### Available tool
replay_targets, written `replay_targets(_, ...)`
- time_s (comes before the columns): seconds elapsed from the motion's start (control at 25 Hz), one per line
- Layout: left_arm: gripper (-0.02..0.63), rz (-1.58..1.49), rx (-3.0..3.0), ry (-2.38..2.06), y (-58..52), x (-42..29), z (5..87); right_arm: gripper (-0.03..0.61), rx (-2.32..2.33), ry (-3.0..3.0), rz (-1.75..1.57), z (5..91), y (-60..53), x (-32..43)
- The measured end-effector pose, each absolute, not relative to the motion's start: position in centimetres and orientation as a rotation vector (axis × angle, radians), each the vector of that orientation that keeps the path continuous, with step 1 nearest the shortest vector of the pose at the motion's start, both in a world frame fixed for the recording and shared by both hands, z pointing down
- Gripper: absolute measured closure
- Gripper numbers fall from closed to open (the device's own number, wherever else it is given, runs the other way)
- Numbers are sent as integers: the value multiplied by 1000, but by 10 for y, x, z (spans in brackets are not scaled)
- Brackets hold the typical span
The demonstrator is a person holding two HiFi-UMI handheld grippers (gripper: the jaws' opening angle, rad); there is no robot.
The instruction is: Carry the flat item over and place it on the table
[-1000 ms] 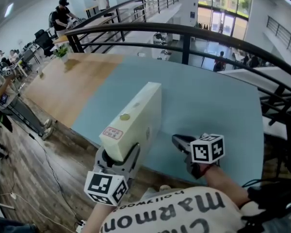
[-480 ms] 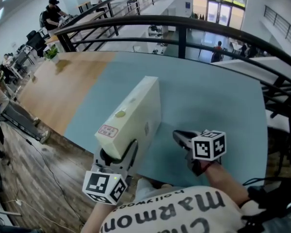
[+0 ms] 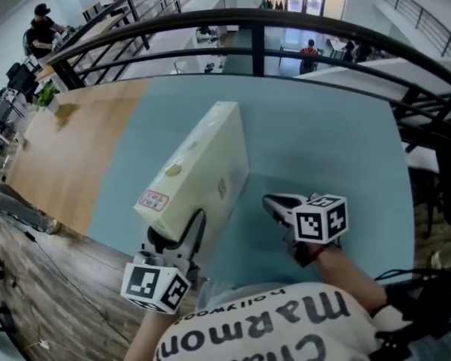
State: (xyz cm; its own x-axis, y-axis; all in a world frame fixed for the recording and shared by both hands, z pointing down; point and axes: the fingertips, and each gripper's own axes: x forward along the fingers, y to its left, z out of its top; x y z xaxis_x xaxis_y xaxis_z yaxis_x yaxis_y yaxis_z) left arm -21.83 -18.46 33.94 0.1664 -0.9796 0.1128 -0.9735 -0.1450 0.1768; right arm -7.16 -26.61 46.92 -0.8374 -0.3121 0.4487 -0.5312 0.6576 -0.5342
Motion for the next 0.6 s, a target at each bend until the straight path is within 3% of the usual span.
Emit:
replay_targets(0.24, 321, -101, 2196, -1743, -206, -297, 368, 538, 813, -2526, 1014, 471, -277, -124)
replay_targets(0.6, 322, -101, 2183, -1611, -212, -307, 396, 538, 913, -2482, 1015, 472, -265, -125)
